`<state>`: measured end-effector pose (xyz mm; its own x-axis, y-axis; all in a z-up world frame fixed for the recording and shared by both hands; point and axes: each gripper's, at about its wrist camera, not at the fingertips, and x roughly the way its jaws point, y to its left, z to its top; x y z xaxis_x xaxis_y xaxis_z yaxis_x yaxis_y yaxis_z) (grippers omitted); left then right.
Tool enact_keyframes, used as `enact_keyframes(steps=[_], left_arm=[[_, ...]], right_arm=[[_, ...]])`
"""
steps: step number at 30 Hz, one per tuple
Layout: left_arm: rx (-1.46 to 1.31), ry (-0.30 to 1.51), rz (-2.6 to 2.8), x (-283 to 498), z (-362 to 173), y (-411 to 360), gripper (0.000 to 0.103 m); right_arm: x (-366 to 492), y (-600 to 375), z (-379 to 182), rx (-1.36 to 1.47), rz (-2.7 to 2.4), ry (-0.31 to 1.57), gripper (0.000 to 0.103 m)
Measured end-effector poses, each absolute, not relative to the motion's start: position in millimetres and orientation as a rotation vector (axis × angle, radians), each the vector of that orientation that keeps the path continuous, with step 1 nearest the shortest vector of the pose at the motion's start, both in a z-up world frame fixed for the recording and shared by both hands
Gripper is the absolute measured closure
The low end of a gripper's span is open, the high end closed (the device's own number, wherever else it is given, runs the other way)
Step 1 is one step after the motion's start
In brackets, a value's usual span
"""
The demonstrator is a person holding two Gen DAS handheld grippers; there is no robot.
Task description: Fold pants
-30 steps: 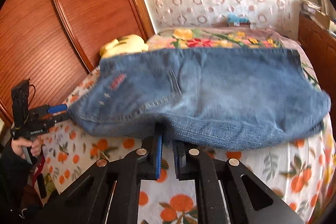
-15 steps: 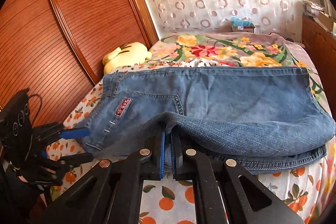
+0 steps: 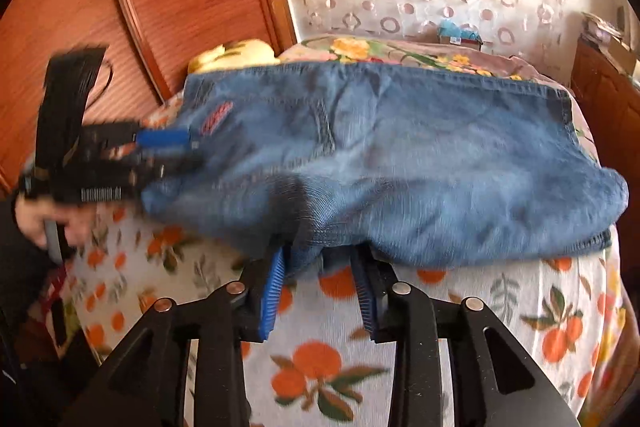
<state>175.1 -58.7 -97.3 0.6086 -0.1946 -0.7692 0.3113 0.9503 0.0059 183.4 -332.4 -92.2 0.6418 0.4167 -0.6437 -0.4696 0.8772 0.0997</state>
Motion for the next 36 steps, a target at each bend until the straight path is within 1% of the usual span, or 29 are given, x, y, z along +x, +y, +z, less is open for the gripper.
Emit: enact_keyframes(steps=[7,15,22,26,27,28,29,32,36], left_arm=[[0.143,0.862,-0.289,170,-94,-56,0.049],[0.103,0.839,-0.3,140,-87,-36,0.049],[0.05,0.798,-0.216,100,-76,8,0.049],[0.025,0.794,-0.15,84,-79,40,0.049],[0.016,0.799,-0.144,84,-81,44,0.049],[-0.003,0.81,-0.141,83,-85,51,0.049],[-0.025,0.823,-0.147,83,-90,58,0.049],[-0.049,0.839,-0.144,84,-100,66,0.049],[-0.071,0.862,-0.175,91,-111,65,0.049]], right_arm=[[180,-323,-99,-0.122,0.542,0.744,0.066],[177,-315,-111,-0.197,0.566,0.743,0.065],[170,-298,-113,-0.311,0.514,0.683,0.065],[174,-299,-106,-0.29,0.463,0.651,0.065],[174,-298,-105,-0.295,0.459,0.649,0.073],[174,-298,-103,-0.308,0.435,0.627,0.088],[172,-297,-99,-0.308,0.426,0.611,0.099],[165,-302,-78,-0.228,0.431,0.554,0.1],[161,-304,-62,-0.157,0.471,0.551,0.1]])
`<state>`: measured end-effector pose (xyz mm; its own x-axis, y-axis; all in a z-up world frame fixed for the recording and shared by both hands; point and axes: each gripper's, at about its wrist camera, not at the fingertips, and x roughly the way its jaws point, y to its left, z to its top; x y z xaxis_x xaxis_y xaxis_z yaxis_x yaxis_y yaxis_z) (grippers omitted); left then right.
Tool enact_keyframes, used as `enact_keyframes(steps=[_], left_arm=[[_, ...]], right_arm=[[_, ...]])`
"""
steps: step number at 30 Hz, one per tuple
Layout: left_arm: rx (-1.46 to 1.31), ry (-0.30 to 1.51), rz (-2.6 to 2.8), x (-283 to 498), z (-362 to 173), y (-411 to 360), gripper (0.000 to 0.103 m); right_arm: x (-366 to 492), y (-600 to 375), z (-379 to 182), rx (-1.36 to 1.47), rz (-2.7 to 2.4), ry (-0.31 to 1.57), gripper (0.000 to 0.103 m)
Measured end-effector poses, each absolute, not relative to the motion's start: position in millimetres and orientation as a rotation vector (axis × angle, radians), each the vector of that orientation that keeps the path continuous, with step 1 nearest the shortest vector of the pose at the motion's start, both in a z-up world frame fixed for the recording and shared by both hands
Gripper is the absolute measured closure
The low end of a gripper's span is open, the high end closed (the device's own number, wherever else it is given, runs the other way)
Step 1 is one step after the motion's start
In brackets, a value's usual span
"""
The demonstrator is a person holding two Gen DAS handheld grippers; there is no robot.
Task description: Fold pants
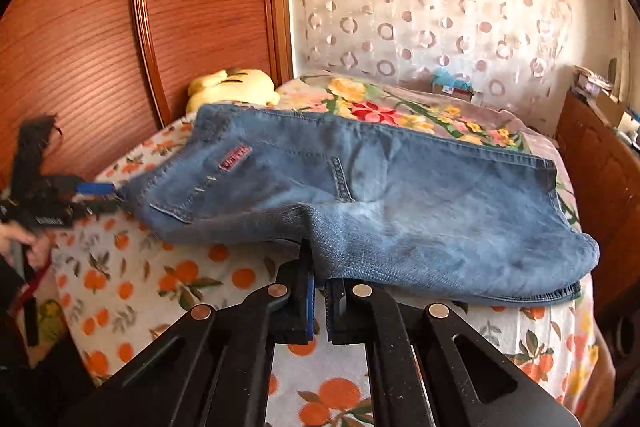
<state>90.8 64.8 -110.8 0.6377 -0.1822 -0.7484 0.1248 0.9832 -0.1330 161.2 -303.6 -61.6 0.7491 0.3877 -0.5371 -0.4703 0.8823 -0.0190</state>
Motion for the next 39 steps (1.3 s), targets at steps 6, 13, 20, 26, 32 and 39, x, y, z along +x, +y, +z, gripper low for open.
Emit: enact_keyframes(steps=[6,13,20,26,32,39], left_arm=[[-0.117,0.862,-0.232,106,-115,65,0.072],[-0.064,0.756,-0.2,95,-79,60,0.093],[-0.069,0.688,-0.199,71,-40,79,0.093],[-0.022,0.813,-0.181,57,-85,73,0.09],[-0.059,0.773,-0.143,41,-82,88,0.062],[-0.021,0.71,-0.142,55,-60,82,0.05]], right_arm=[[159,-311,-60,-0.126,0.512,0.601,0.1],[152,-320,-46,-0.138,0.531,0.641,0.1],[127,-336,-19,-0.076,0.631,0.624,0.1],[126,-328,-65,-0.12,0.59,0.744,0.1],[112,-345,-82,-0.095,0.573,0.776,0.091],[87,-370,-57,-0.053,0.518,0.687,0.086]])
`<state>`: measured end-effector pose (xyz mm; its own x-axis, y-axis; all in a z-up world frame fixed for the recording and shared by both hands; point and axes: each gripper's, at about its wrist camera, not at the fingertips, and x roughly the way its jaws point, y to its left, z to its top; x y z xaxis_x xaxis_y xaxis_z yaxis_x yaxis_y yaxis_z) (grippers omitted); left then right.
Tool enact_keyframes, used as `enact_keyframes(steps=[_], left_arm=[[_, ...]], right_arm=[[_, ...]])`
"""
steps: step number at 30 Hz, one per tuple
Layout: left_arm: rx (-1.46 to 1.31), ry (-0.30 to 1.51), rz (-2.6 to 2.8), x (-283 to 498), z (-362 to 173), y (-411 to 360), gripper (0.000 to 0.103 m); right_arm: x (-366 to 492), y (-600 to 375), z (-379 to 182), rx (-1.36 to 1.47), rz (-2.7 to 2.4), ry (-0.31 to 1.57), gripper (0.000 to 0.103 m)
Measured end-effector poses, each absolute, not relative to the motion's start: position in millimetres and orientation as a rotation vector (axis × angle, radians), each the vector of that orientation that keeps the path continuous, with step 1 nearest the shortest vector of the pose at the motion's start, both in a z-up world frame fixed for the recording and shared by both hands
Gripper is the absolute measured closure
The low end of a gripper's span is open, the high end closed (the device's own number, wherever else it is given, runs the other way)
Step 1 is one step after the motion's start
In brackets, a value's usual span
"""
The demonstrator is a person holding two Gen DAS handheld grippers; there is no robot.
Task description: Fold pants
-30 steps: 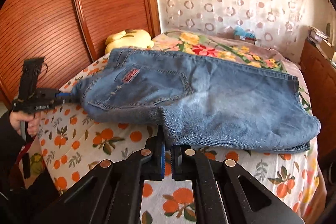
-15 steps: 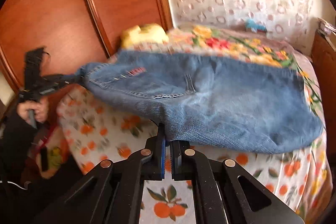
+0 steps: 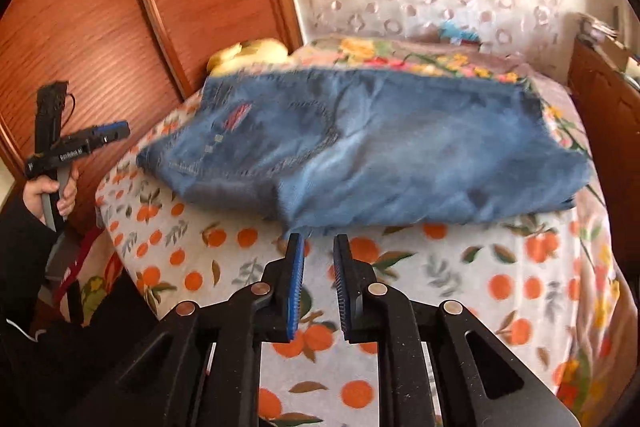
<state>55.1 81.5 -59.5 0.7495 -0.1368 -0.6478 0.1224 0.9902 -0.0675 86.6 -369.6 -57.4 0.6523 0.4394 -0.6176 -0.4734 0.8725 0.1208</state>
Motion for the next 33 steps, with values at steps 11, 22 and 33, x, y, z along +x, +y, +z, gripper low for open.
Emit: enact_keyframes(steps=[11,22,33], left_arm=[[0.064,0.703,-0.186,131,-48,59,0.05],[0.029,0.779,-0.107,204,-70,96,0.05],[-0.035,0.821,-0.121,237,-100,115,0.05]], right_arm=[[157,-406,-31,-0.104,0.366,0.625,0.058],[290,-451,-23,-0.056,0.246,0.739,0.055],[391,-459,-35,-0.041,0.192,0.844,0.055]])
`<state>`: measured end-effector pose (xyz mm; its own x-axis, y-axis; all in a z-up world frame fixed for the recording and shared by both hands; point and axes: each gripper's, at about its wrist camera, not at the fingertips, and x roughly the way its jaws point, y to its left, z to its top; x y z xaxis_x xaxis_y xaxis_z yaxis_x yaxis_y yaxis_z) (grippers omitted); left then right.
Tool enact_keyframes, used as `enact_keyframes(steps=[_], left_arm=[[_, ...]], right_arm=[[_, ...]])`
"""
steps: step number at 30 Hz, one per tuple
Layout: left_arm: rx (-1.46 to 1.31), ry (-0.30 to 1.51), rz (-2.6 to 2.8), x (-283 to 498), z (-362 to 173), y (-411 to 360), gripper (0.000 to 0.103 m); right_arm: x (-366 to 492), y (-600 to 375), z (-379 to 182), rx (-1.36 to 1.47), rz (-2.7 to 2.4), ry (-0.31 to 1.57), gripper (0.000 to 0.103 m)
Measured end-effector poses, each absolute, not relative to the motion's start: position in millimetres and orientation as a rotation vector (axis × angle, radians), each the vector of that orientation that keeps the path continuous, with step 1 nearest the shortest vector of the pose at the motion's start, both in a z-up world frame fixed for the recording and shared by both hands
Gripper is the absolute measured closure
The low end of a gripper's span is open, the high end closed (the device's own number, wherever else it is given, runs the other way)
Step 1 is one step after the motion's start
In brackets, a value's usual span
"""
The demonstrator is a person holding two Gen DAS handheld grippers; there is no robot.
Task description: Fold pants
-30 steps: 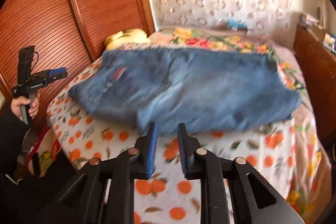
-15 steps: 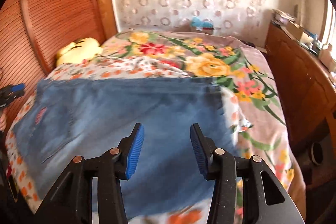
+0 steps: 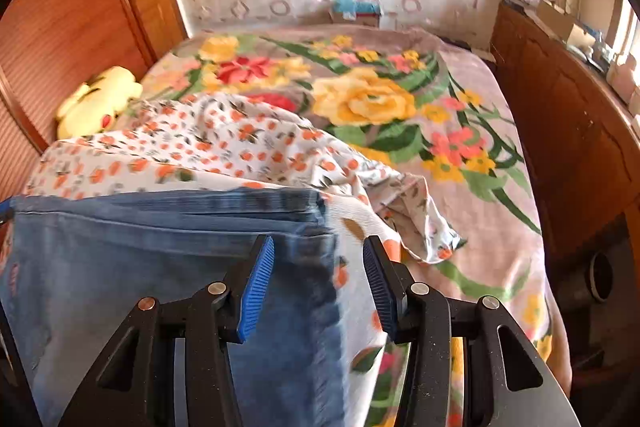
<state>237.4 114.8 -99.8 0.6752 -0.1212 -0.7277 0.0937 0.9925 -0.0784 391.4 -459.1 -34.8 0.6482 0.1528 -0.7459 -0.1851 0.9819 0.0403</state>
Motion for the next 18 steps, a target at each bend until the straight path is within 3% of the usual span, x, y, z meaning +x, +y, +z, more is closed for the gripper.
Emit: enact_keyframes(steps=[3,5,8,10,18], left_arm=[[-0.047,0.816,-0.141,241,-101,115,0.052],[-0.04,0.816,-0.137,242,-102,115,0.071],[-0.027,0.827,-0.108,245,-104,115,0.083],[-0.006,0.818,-0.1,242,-102,113,0.095],[-0.037,0.684,-0.061,220,-71,115,0.099]], right_arm=[[406,-460,-44,-0.014,0.218,0.878,0.055],[410,-461,-45,-0.013,0.239,0.877,0.055],[409,-458,-46,-0.051,0.253,0.859,0.083],[403,-455,-42,-0.082,0.254,0.823,0.092],[370,-461,-7,-0.08,0.232,0.662,0.095]])
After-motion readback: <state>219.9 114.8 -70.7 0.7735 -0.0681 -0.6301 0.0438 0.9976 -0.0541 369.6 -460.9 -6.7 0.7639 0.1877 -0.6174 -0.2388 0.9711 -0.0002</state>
